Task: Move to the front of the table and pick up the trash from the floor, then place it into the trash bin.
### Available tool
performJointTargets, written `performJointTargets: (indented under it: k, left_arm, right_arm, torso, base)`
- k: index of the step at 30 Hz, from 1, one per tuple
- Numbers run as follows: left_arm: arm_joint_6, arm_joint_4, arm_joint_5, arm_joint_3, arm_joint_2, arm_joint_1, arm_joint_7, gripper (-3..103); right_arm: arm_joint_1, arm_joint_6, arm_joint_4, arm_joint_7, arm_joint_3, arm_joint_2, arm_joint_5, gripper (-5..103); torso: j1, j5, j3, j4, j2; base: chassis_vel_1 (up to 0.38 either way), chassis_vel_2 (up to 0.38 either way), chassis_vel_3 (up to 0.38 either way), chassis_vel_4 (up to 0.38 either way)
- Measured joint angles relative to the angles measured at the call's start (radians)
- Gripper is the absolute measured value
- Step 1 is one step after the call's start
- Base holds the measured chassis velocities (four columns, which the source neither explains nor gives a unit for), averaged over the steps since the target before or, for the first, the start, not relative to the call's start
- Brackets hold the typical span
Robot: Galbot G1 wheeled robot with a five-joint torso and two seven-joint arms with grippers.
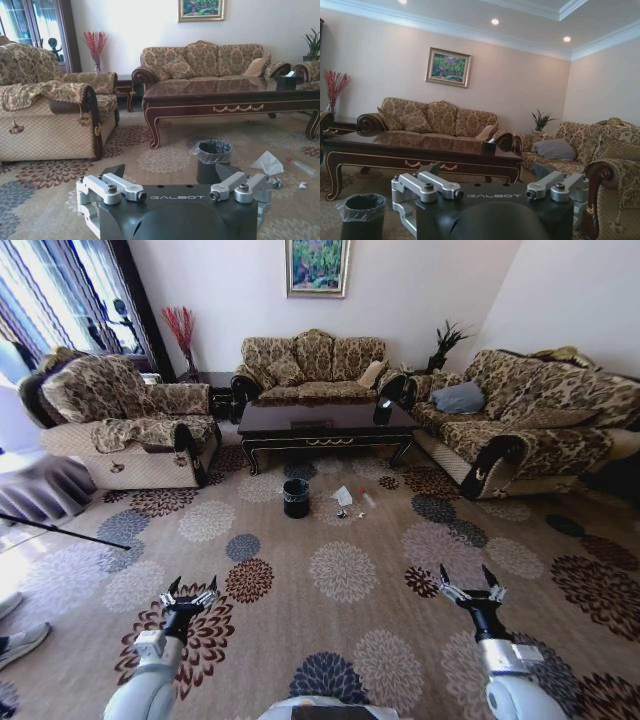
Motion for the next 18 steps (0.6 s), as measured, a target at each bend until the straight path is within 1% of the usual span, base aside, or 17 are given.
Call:
performJointTargets:
  k: [4, 5, 8, 10, 11, 13, 14, 15, 18]
  left_arm:
    - [0.013, -0.009, 0.002, 0.003, 0.006, -0.001, 0.000, 100]
    - [0.013, -0.009, 0.002, 0.003, 0.006, -0.001, 0.000, 100]
    - [0.020, -0.012, 0.018, 0.003, 0.015, -0.008, -0.006, 100]
    - [0.027, -0.019, 0.063, 0.003, 0.025, -0.029, -0.025, 100]
    - [0.027, -0.019, 0.063, 0.003, 0.025, -0.029, -0.025, 100]
    - [0.043, -0.039, 0.085, 0.003, 0.035, -0.050, -0.043, 100]
    - [0.060, -0.058, 0.087, 0.003, 0.044, -0.061, -0.056, 100]
    - [0.060, -0.058, 0.087, 0.003, 0.044, -0.061, -0.056, 100]
    - [0.084, -0.086, 0.086, 0.003, 0.054, -0.070, -0.073, 100]
  right_arm:
    - [-0.007, 0.001, 0.007, -0.001, 0.009, 0.000, 0.003, 100]
    - [-0.007, 0.001, 0.007, -0.001, 0.009, 0.000, 0.003, 100]
    - [-0.015, 0.009, 0.011, -0.003, 0.015, 0.002, 0.002, 100]
    - [-0.021, 0.016, 0.013, -0.006, 0.017, 0.005, 0.003, 100]
    - [-0.021, 0.016, 0.013, -0.006, 0.017, 0.005, 0.003, 100]
    - [-0.024, 0.019, 0.013, -0.007, 0.018, 0.006, 0.004, 100]
    - [-0.027, 0.021, 0.016, -0.007, 0.017, 0.006, 0.004, 100]
    - [-0.027, 0.021, 0.016, -0.007, 0.017, 0.006, 0.004, 100]
    - [-0.028, 0.021, 0.020, -0.008, 0.010, 0.000, -0.001, 100]
  torso:
    - [-0.013, 0.0002, -0.015, 0.0000, -0.027]
    - [-0.013, 0.0002, -0.015, 0.0000, -0.027]
    - [-0.020, 0.0001, -0.024, 0.0000, -0.044]
    - [-0.027, 0.0001, -0.032, 0.0001, -0.059]
    - [-0.027, 0.0001, -0.032, 0.0001, -0.059]
    - [-0.032, 0.0001, -0.038, -0.0002, -0.070]
    - [-0.035, 0.0002, -0.043, -0.0002, -0.078]
    - [-0.035, 0.0002, -0.043, -0.0002, -0.078]
    - [-0.045, 0.0001, -0.054, -0.0001, -0.100]
  base:
    - [0.000, 0.000, 0.000, 0.000]
    - [0.000, 0.000, 0.000, 0.000]
    - [0.000, 0.000, 0.000, 0.000]
    - [0.000, 0.000, 0.000, 0.000]
    - [0.000, 0.000, 0.000, 0.000]
    - [0.000, 0.000, 0.000, 0.000]
    - [0.000, 0.000, 0.000, 0.000]
    - [0.000, 0.000, 0.000, 0.000]
    - [0.000, 0.000, 0.000, 0.000]
